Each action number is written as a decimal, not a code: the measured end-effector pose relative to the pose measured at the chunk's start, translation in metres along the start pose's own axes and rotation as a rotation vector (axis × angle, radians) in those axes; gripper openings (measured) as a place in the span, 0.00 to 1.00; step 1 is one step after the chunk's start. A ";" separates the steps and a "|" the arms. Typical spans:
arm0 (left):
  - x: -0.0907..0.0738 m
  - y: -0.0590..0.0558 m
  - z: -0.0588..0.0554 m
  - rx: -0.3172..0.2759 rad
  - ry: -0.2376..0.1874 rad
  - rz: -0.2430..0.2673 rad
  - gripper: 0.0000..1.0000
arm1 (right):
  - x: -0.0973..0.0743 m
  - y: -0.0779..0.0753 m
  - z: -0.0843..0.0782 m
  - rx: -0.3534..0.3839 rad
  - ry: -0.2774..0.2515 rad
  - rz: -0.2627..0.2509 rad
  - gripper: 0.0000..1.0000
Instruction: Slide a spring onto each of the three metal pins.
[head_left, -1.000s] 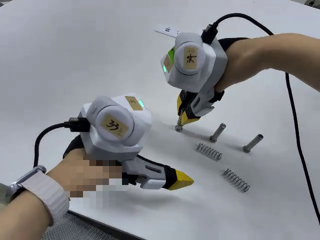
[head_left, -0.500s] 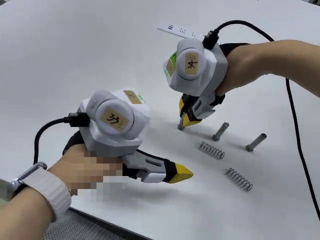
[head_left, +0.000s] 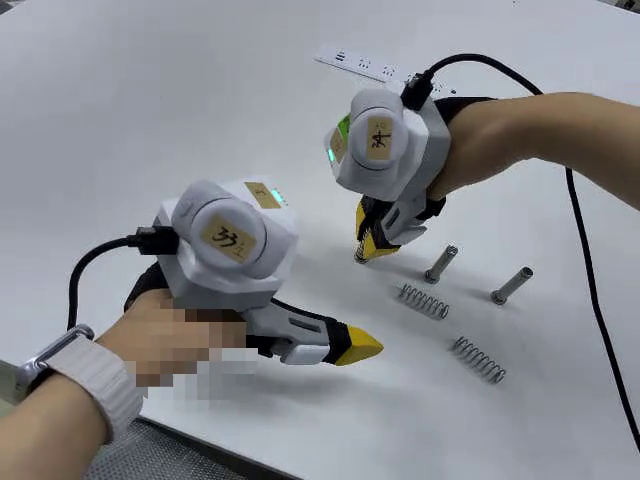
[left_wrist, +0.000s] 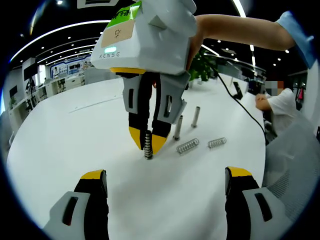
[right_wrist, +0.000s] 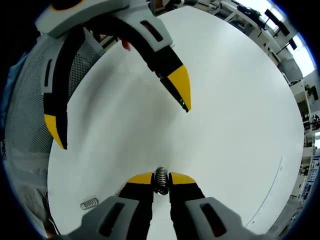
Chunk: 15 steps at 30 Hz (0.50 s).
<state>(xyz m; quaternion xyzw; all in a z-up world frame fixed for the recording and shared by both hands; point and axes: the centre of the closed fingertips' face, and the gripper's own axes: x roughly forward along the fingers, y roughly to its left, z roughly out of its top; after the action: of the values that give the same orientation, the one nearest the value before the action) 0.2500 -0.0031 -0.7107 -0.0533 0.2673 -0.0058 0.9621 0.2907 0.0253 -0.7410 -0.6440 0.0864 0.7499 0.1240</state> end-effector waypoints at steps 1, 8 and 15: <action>0.000 0.001 0.000 -0.008 -0.003 0.001 1.00 | 0.000 0.000 0.000 0.003 0.000 0.002 0.13; -0.001 0.004 0.001 -0.029 -0.012 0.009 1.00 | 0.002 0.002 0.003 0.006 -0.023 0.003 0.25; -0.003 0.007 0.002 -0.041 -0.023 0.014 1.00 | -0.003 -0.003 -0.003 -0.002 -0.045 -0.038 0.51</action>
<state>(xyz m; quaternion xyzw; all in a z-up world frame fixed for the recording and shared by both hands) 0.2489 0.0039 -0.7079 -0.0714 0.2568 0.0070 0.9638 0.2948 0.0273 -0.7385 -0.6288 0.0708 0.7617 0.1395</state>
